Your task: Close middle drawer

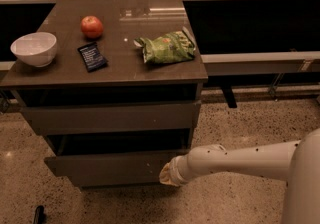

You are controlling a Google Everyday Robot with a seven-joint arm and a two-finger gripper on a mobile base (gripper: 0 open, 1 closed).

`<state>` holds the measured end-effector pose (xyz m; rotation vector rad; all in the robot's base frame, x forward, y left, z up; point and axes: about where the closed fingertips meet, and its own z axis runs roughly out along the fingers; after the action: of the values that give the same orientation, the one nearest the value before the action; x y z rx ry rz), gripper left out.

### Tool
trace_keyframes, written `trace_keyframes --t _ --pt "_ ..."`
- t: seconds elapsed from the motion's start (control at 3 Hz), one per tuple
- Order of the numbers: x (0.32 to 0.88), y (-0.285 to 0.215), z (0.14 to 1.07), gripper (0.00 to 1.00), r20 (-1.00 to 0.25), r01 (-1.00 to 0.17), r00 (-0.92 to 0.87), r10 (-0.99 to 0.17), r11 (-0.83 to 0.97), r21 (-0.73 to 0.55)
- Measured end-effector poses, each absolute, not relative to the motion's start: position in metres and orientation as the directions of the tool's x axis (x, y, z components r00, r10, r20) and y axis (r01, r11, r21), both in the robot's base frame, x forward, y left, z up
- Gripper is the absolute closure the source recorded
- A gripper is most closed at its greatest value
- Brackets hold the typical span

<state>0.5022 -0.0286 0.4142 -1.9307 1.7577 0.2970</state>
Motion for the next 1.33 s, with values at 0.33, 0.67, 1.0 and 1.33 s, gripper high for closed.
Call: trace_keyframes --t 0.33,0.67,1.0,1.33 --pt "0.519 -0.03 0.418 1.0 -0.506 -0.966 0.162 -0.847 -0.031 -0.259" --pt "0.551 -0.032 0.412 1.0 -0.515 -0.951 0.172 -0.84 -0.006 -0.308" --pt "0.578 -0.033 0.403 1.0 -0.537 -0.945 0.172 -0.826 0.017 -0.328" --pt "0.578 -0.033 0.403 1.0 -0.537 -0.945 0.172 -0.826 0.017 -0.328"
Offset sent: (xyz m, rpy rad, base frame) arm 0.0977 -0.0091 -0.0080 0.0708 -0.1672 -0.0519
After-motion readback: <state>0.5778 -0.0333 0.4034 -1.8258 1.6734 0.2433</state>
